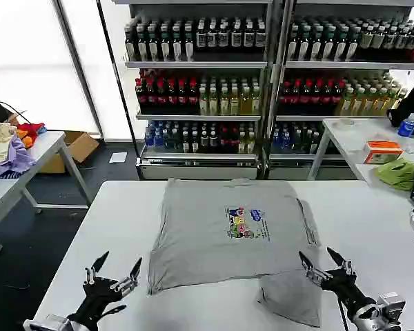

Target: Fold and organize the clothes.

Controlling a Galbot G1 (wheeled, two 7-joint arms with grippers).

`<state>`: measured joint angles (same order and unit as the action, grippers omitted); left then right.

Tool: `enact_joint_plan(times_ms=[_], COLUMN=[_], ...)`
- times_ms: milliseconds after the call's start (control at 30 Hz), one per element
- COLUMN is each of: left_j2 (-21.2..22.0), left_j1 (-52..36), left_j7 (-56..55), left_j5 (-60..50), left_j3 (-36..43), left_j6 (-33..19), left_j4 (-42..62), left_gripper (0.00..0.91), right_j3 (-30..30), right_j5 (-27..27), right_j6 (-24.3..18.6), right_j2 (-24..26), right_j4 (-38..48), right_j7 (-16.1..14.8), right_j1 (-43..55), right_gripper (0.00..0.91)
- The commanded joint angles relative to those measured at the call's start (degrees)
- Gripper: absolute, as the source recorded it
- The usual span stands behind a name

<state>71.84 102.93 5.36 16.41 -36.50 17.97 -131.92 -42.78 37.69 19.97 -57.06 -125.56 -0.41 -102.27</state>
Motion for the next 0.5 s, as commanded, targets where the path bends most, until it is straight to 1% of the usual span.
enact_joint_plan(times_ms=[33,267,367,500], left_j2=[-3.61,-3.91,-3.24,-1.95], left_j1=[2.85,1.69,0.44,-1.97], left_j7=[-4.42,-5.12,-5.03,-5.46], left_j5=[1.88,1.76,1.74,1.7], left_j3=[6.26,9.82,10.69,12.16], left_j6=[6.03,6.63,6.68,7.06], left_j4=[-1.14,2.3,3.13,4.21], left_gripper=[0.907,0.907,0.907,0.907], right_j3=[1.62,3.17,3.79,4.66], right_j5=[1.77,0.63,0.57,0.59], right_j6=[3.41,3.14,3.24,3.14], right_j2=[4.04,3.02,2.37,1.97], right_j4=[-1.7,-2.12,-1.73,-1.45], right_j7=[7.84,8.4,8.91,8.75], right_j1=[-5.31,-8.17,-8.37,-8.83], right_gripper=[0.907,0.907,0.907,0.907])
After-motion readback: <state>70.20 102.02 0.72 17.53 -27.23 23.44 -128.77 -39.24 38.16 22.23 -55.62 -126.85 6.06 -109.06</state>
